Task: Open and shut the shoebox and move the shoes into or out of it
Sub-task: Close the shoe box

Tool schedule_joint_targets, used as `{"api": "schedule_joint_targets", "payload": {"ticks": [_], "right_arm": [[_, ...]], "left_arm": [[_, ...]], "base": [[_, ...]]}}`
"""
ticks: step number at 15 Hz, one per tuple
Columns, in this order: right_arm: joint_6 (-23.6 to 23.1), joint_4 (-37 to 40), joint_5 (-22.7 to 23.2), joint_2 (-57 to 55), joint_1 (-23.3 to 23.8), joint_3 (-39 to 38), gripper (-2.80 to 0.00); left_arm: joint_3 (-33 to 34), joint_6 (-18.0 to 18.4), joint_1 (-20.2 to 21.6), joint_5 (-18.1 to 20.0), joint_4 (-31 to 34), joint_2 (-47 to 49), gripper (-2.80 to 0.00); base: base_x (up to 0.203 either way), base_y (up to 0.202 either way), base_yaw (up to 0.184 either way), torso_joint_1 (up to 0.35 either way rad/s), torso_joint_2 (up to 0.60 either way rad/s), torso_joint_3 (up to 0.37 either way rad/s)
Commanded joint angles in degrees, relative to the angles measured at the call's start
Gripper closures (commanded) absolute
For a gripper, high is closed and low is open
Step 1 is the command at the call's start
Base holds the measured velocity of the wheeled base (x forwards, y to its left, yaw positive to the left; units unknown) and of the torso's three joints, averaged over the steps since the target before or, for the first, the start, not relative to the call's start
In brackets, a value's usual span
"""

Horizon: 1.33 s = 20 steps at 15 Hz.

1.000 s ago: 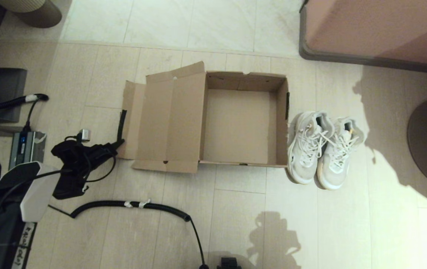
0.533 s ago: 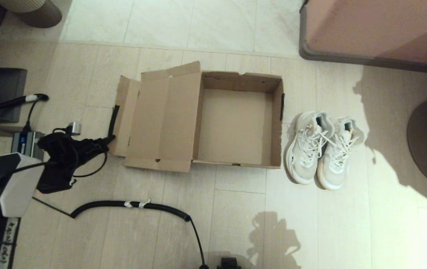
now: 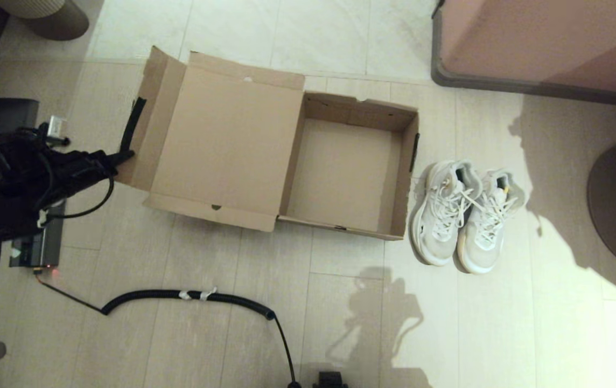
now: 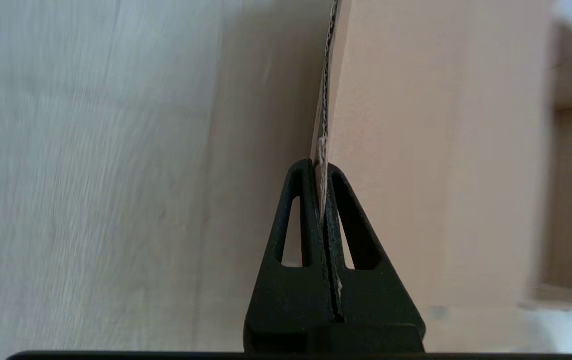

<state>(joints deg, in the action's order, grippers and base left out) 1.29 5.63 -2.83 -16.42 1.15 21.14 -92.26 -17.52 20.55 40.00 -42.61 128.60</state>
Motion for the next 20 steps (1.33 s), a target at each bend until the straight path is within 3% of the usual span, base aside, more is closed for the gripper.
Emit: {"api": "schedule_joint_targets", "payload": {"ticks": [1, 4, 7, 9, 13, 17, 20], "right_arm": [[0.6, 0.2, -0.5, -13.3, 0.4, 4.7, 0.00], [4.7, -5.9, -1.1, -31.8, 0.6, 8.5, 0.00], [8.0, -20.1, -1.3, -52.5, -0.2, 10.7, 0.00], [9.5, -32.7, -1.5, -63.8, -2.4, 10.7, 0.00], [15.1, -48.1, -1.5, -80.7, -9.1, 13.3, 0.00], [19.0, -65.9, -2.1, -96.8, -12.8, 19.7, 0.00], [20.2, -68.4, -2.3, -100.0, -16.5, 21.9, 0.00]], "left_arm": [[0.8, -0.1, 0.3, 0.3, 2.5, -8.3, 0.00], [2.5, 0.2, 1.8, 0.3, 8.2, -14.8, 0.00], [7.7, 0.4, 3.2, 0.4, 10.4, -21.3, 0.00], [12.6, 0.4, 3.9, 1.4, 10.9, -25.8, 0.00], [19.2, 0.4, 4.5, 4.0, 14.4, -34.8, 0.00], [21.3, 0.6, 4.0, 7.7, 26.5, -43.2, 0.00], [21.3, 3.4, 2.6, 8.7, 35.7, -48.3, 0.00]], "base": [[0.000, 0.000, 0.000, 0.000, 0.00, 0.000], [0.000, 0.000, 0.000, 0.000, 0.00, 0.000], [0.000, 0.000, 0.000, 0.000, 0.00, 0.000], [0.000, 0.000, 0.000, 0.000, 0.00, 0.000], [0.000, 0.000, 0.000, 0.000, 0.00, 0.000], [0.000, 0.000, 0.000, 0.000, 0.00, 0.000], [0.000, 0.000, 0.000, 0.000, 0.00, 0.000]]}}
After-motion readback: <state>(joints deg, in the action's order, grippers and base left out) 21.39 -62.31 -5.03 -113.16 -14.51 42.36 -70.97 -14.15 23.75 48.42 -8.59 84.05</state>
